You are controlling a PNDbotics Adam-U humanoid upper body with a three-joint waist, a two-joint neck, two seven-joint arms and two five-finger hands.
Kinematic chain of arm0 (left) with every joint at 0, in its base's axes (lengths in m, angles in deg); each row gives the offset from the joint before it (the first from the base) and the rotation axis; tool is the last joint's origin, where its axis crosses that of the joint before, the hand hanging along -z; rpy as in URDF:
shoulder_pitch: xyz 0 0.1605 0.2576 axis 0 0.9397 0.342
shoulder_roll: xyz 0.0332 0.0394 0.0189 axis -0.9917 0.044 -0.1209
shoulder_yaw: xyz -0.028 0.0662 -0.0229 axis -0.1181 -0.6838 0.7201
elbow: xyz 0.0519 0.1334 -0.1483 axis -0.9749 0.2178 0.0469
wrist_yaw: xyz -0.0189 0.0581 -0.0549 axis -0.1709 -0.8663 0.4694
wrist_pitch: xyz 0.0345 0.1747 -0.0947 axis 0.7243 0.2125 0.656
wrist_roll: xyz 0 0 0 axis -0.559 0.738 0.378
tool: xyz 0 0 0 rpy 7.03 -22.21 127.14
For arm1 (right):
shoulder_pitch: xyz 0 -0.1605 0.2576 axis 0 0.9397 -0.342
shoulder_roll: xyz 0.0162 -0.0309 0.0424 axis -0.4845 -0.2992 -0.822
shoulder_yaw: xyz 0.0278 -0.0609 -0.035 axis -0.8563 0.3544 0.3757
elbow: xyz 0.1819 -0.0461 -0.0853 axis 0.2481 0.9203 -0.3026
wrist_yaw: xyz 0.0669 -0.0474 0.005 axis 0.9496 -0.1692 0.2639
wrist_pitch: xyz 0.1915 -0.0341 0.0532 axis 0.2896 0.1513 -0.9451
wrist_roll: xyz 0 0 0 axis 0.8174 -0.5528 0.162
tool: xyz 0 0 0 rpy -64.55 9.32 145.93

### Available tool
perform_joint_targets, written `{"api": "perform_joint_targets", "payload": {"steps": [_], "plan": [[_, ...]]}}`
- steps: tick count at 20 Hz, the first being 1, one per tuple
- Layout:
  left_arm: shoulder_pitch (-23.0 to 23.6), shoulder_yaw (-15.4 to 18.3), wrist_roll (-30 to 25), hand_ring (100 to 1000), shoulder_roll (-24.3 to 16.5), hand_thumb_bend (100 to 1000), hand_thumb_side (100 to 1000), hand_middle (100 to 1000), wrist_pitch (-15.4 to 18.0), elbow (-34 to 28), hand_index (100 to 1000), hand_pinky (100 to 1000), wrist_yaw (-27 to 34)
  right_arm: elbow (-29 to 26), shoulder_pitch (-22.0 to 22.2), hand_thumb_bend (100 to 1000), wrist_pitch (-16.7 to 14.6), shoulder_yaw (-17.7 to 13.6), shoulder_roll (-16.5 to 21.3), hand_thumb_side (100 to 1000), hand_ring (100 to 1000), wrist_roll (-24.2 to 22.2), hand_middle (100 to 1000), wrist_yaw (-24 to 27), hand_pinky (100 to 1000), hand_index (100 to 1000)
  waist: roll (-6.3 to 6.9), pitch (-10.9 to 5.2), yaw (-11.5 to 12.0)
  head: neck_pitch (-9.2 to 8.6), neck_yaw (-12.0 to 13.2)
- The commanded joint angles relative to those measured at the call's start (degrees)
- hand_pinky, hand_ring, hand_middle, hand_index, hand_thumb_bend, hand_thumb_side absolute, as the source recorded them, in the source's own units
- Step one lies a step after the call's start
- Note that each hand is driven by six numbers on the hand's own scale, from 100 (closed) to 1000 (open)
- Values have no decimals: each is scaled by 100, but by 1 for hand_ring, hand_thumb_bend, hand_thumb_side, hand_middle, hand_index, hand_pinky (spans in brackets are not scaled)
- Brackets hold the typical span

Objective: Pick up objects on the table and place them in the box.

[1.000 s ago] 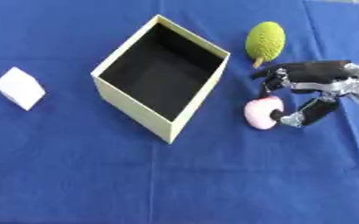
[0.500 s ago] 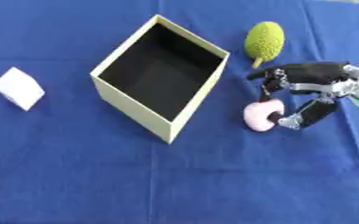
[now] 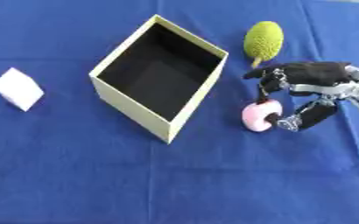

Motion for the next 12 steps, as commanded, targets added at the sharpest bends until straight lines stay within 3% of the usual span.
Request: {"api": "perform_joint_targets", "payload": {"steps": [1, 12], "plan": [[-52, 64, 7, 793, -41, 100, 573, 698, -11, -102, 788, 695, 25, -176, -44, 100, 23, -80, 240, 248, 1000, 25, 494, 119, 936, 650, 28, -139, -12, 27, -5], [-30, 77, 24, 791, -65, 100, 571, 696, -3, -102, 784, 694, 6, -916, -25, 100, 121, -337, 431, 210, 1000, 113, 477, 825, 930, 647, 31, -178, -45, 60, 15]]}}
